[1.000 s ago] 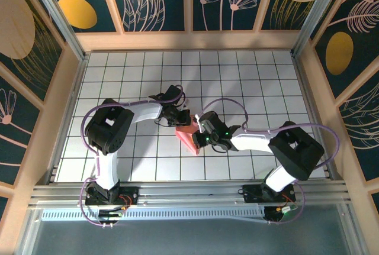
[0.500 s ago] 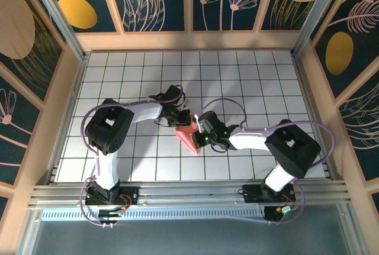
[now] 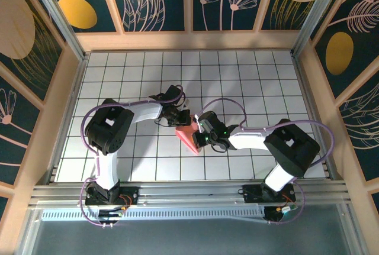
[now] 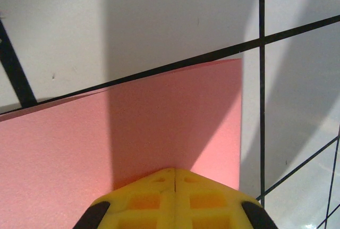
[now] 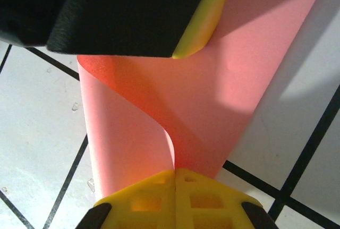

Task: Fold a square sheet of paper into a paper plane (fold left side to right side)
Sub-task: Third fold the triangle at the center of the table.

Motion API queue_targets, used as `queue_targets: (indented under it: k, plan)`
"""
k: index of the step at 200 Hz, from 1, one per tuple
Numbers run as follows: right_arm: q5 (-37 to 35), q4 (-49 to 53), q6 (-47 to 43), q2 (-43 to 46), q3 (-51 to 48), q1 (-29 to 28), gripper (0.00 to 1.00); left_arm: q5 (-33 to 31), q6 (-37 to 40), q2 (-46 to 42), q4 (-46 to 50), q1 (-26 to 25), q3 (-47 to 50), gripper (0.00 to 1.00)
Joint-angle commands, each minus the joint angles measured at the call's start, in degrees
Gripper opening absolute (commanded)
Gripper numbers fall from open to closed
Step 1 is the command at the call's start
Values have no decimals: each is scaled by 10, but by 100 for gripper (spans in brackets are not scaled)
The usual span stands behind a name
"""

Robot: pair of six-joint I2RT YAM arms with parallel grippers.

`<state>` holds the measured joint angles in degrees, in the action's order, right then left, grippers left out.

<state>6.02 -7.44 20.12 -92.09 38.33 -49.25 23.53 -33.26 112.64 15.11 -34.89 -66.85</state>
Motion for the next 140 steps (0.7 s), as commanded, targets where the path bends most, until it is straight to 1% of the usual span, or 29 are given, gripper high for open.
queue_targets:
  k: [1, 72, 140]
  plan:
    - [-9, 1, 8, -9, 16, 4, 0, -37, -6, 13, 27, -4, 17, 0]
    - [8, -4, 9, -22, 14, 3, 0, -34, -7, 12, 25, -4, 15, 0]
    - [17, -2, 14, -32, 5, 0, 0, -27, -13, 9, 16, -4, 11, 3]
